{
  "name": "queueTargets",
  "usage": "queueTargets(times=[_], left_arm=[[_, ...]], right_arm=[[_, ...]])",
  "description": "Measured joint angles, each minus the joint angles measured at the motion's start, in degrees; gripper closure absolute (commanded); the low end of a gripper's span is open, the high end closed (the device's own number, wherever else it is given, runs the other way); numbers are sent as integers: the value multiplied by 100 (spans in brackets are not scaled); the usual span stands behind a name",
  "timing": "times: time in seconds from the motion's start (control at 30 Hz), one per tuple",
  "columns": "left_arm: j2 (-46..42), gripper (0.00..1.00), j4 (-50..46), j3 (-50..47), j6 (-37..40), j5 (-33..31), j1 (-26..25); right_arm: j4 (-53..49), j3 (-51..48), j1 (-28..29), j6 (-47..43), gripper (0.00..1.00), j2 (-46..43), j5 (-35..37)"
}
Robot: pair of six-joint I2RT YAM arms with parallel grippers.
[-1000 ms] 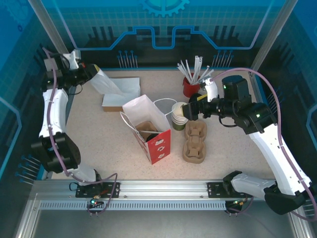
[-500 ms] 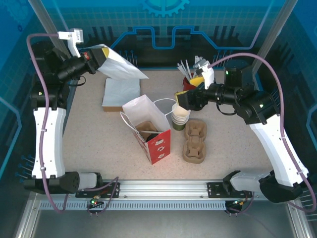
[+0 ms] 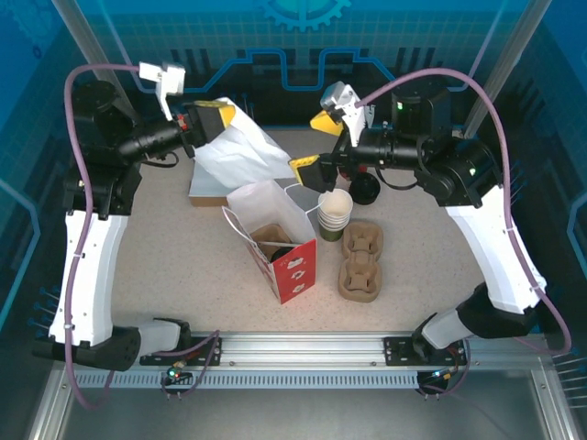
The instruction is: Pack the takeout coffee
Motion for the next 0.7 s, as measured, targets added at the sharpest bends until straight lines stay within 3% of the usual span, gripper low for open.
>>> queueTargets(times=[0.37,0.53,0.7], left_arm=[[26,98,-448,2,975,905,-404],[83,98,-555,4,1139,997,-461],[116,97,-669,11,1250,1010,-479]], right_arm=[[-341,745,258,181,4,977,-444],[-470,942,361,415,27,1405,-651],[-654,1137,369,605,58,1639,-789]])
